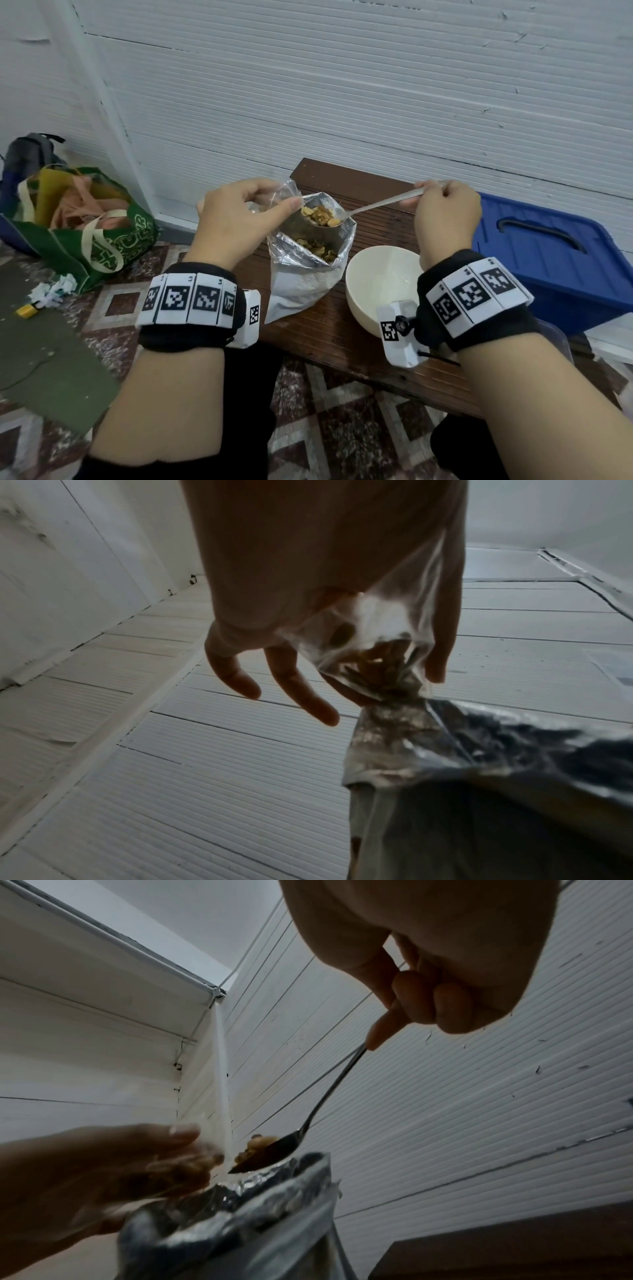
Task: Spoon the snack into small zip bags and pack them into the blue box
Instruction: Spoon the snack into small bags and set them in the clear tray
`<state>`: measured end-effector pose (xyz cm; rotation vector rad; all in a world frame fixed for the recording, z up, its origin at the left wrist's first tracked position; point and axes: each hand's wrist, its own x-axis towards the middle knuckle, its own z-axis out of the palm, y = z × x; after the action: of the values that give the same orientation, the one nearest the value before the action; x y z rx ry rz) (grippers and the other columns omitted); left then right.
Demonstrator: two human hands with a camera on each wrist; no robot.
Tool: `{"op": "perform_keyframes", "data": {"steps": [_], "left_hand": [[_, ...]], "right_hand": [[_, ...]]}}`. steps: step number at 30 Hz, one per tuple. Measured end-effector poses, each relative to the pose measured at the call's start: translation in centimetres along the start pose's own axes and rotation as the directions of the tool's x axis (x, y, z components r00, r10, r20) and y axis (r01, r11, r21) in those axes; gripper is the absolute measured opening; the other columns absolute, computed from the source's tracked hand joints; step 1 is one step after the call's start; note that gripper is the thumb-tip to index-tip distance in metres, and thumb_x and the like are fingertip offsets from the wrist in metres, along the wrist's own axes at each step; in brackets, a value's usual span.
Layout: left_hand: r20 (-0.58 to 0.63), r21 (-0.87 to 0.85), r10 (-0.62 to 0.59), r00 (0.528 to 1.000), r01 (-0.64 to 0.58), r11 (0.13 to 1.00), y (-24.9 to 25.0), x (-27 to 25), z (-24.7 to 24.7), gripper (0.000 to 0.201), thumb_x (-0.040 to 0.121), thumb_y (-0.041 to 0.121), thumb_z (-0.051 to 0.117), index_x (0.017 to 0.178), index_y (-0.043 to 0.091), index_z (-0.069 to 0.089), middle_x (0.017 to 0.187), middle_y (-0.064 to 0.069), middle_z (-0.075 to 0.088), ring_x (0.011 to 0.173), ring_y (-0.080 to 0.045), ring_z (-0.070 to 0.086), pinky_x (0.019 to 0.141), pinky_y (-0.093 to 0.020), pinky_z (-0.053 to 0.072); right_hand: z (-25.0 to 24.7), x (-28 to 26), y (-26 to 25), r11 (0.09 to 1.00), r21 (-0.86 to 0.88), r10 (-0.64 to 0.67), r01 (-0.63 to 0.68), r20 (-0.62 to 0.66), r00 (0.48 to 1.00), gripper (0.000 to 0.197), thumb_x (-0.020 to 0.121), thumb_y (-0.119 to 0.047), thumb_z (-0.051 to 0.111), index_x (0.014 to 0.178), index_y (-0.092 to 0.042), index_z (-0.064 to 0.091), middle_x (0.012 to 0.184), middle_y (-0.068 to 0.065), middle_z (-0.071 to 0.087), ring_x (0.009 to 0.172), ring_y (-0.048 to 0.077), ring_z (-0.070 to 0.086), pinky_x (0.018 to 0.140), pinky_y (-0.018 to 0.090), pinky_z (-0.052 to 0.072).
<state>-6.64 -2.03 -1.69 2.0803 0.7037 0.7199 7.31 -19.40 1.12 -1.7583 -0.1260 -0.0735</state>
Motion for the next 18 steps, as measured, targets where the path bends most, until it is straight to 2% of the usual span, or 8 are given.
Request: {"op": "perform_keyframes", "data": {"steps": [2, 5, 7, 11, 13, 15, 17, 18], "left_hand": [[0.005, 0.016, 0.007, 1.0, -0.007, 1.0, 0.1, 0.0, -0.1, 0.032, 0.061, 0.075, 0.066, 0.078, 0.049, 0.062, 0.083, 0.025, 0.064, 0.097, -0.001, 0.059, 0.104, -0.053, 0.038], [0.037, 0.019, 0.017, 0.999, -0.017, 1.0, 0.4, -0.3, 0.0, 0.023, 0.066, 0.069, 0.069, 0.074, 0.049, 0.06, 0.079, 0.026, 0.063, 0.097, -0.005, 0.06, 0.104, -0.054, 0.038], [0.059, 0.02, 0.023, 0.998, -0.024, 1.0, 0.5, -0.4, 0.0, 0.022, 0.066, 0.067, 0.07, 0.075, 0.049, 0.06, 0.079, 0.024, 0.064, 0.098, -0.007, 0.061, 0.104, -0.053, 0.037], [0.095, 0.04, 0.039, 0.995, -0.043, 0.998, 0.5, -0.3, 0.5, 0.028, 0.059, 0.071, 0.068, 0.077, 0.051, 0.059, 0.077, 0.025, 0.064, 0.097, -0.003, 0.06, 0.104, -0.051, 0.038], [0.114, 0.04, 0.039, 0.993, -0.044, 0.998, 0.4, -0.2, 0.9, 0.029, 0.054, 0.073, 0.068, 0.074, 0.054, 0.06, 0.075, 0.028, 0.065, 0.095, 0.001, 0.06, 0.104, -0.05, 0.039], [0.143, 0.056, 0.047, 0.989, -0.056, 0.997, 0.3, 0.0, 1.2, 0.035, 0.049, 0.077, 0.067, 0.076, 0.056, 0.06, 0.077, 0.032, 0.065, 0.097, -0.001, 0.06, 0.103, -0.049, 0.041], [0.168, 0.093, 0.068, 0.983, -0.084, 0.992, 0.3, 0.0, 1.6, 0.046, 0.051, 0.077, 0.07, 0.09, 0.052, 0.062, 0.084, 0.028, 0.064, 0.103, -0.008, 0.059, 0.103, -0.047, 0.039], [0.17, 0.118, 0.073, 0.983, -0.094, 0.989, 0.4, 0.0, 1.7, 0.051, 0.054, 0.076, 0.071, 0.097, 0.05, 0.062, 0.089, 0.026, 0.063, 0.105, -0.01, 0.057, 0.105, -0.044, 0.036]], "right_hand": [[-0.4, 0.3, -0.6, 1.0, 0.003, 0.0, 0.0, -0.04, 0.999, 0.029, 0.097, -0.012, 0.04, 0.1, -0.005, 0.068, 0.053, -0.014, 0.057, 0.051, -0.014, 0.051, 0.056, 0.006, 0.045], [-0.6, 0.4, -1.2, 1.0, -0.002, -0.026, 0.025, -0.068, 0.997, 0.028, 0.097, -0.012, 0.039, 0.1, -0.006, 0.067, 0.056, -0.014, 0.055, 0.043, -0.015, 0.048, 0.049, 0.009, 0.039], [-0.5, 0.5, -1.3, 0.999, 0.003, -0.037, 0.037, -0.059, 0.998, 0.028, 0.097, -0.013, 0.039, 0.1, -0.006, 0.066, 0.059, -0.01, 0.059, 0.044, -0.013, 0.048, 0.051, 0.011, 0.04], [-0.1, 0.4, -1.5, 0.998, -0.004, -0.063, 0.063, -0.013, 0.998, 0.026, 0.098, -0.015, 0.04, 0.1, -0.009, 0.065, 0.062, -0.008, 0.062, 0.058, -0.004, 0.052, 0.066, 0.017, 0.044], [0.1, 0.4, -1.6, 0.996, -0.011, -0.087, 0.087, 0.013, 0.996, 0.025, 0.098, -0.015, 0.04, 0.099, -0.01, 0.065, 0.065, -0.006, 0.063, 0.055, -0.007, 0.052, 0.062, 0.013, 0.042], [0.4, 0.3, -1.7, 0.993, -0.026, -0.111, 0.112, 0.04, 0.993, 0.024, 0.098, -0.015, 0.041, 0.099, -0.011, 0.065, 0.065, -0.005, 0.065, 0.055, -0.004, 0.051, 0.064, 0.013, 0.041], [0.7, 0.2, -1.7, 0.99, -0.032, -0.133, 0.136, 0.069, 0.989, 0.024, 0.098, -0.015, 0.041, 0.099, -0.012, 0.065, 0.066, -0.003, 0.066, 0.059, -0.003, 0.052, 0.064, 0.009, 0.042], [0.9, 0.1, -1.8, 0.988, -0.03, -0.146, 0.149, 0.082, 0.986, 0.024, 0.098, -0.015, 0.041, 0.098, -0.013, 0.065, 0.067, -0.002, 0.067, 0.058, -0.005, 0.053, 0.059, 0.005, 0.04]]}}
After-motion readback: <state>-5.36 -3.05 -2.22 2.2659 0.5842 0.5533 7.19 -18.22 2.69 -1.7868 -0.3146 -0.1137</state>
